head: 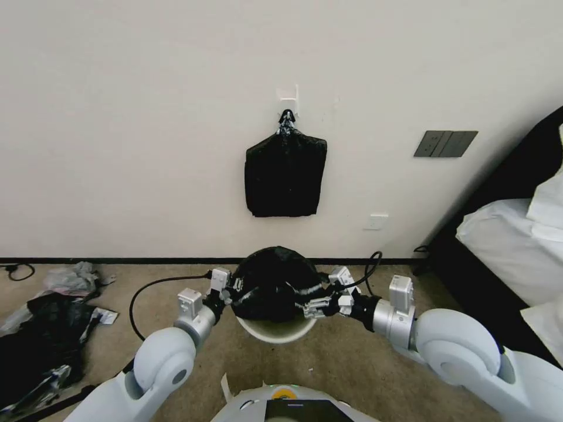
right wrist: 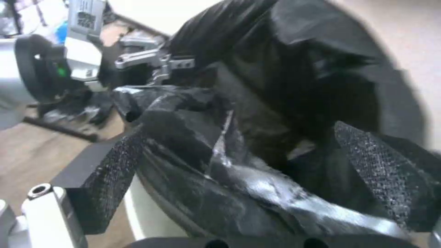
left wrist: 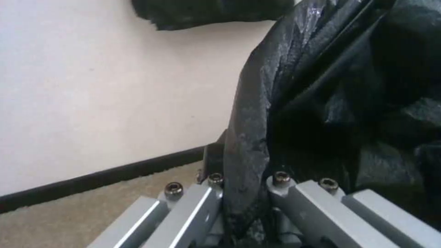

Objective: Place a trash bag onto the trash bin.

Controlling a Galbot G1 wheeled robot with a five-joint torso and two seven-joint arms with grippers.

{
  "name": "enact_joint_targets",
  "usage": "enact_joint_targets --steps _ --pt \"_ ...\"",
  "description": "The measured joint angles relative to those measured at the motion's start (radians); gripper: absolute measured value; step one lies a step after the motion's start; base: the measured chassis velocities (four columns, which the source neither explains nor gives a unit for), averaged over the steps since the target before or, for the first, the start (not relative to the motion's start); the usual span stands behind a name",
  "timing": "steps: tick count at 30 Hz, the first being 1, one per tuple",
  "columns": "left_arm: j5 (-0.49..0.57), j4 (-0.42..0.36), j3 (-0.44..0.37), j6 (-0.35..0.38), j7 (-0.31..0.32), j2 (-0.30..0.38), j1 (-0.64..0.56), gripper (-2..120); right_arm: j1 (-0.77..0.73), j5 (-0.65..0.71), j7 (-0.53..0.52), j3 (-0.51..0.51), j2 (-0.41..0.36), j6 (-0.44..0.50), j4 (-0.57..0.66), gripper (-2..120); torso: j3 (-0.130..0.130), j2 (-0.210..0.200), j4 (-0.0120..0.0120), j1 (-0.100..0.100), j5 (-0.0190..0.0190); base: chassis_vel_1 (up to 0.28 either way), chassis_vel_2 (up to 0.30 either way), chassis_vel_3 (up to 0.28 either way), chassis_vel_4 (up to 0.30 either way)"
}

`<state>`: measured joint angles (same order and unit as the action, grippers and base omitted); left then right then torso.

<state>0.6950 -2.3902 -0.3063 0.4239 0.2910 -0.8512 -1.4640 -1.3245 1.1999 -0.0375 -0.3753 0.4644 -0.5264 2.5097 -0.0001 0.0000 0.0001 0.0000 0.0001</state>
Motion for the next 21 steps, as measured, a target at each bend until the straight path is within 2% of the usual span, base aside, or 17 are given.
enact_joint_targets --steps 7,9,12,16,19,20,21 --pt "-0.043 -0.009 0.012 -0.012 -0.027 0.009 -0.001 1 0.033 0.064 0.019 0.019 -0.04 -0.063 -0.004 100 0.0 0.0 -0.0001 0.0 0.0 0.0 0.0 0.0 0.0" --pt "-0.046 -0.01 0.013 -0.012 -0.029 0.009 0.0 1 0.034 0.065 0.02 0.027 -0.045 -0.07 -0.005 96 0.0 0.0 -0.0002 0.0 -0.0001 0.0 0.0 0.0 0.0" --pt "-0.05 -0.012 0.016 -0.012 -0.029 0.006 0.0 1 0.05 0.066 0.019 0.053 -0.05 -0.076 -0.006 83 0.0 0.0 -0.0002 0.0 -0.0001 0.0 0.0 0.0 0.0" --pt "-0.055 -0.013 0.018 -0.012 -0.03 0.004 -0.003 1 0.064 0.072 0.016 0.071 -0.055 -0.076 -0.009 73 0.0 0.0 -0.0002 0.0 -0.0001 0.0 0.0 0.0 0.0" --pt "-0.069 -0.015 0.018 -0.013 -0.033 0.004 -0.009 1 0.082 0.1 0.005 0.085 -0.058 -0.076 -0.013 58 0.0 0.0 -0.0002 0.0 -0.0001 0.0 0.0 0.0 0.0" --pt "-0.069 -0.015 0.018 -0.013 -0.033 0.004 -0.009 1 0.082 0.1 0.005 0.085 -0.058 -0.076 -0.013 58 0.0 0.0 -0.0002 0.0 -0.0001 0.0 0.0 0.0 0.0" --pt "-0.072 -0.016 0.017 -0.014 -0.034 0.004 -0.01 1 0.088 0.11 0.001 0.088 -0.058 -0.076 -0.015 53 0.0 0.0 -0.0001 0.0 -0.0001 0.0 0.0 0.0 0.0"
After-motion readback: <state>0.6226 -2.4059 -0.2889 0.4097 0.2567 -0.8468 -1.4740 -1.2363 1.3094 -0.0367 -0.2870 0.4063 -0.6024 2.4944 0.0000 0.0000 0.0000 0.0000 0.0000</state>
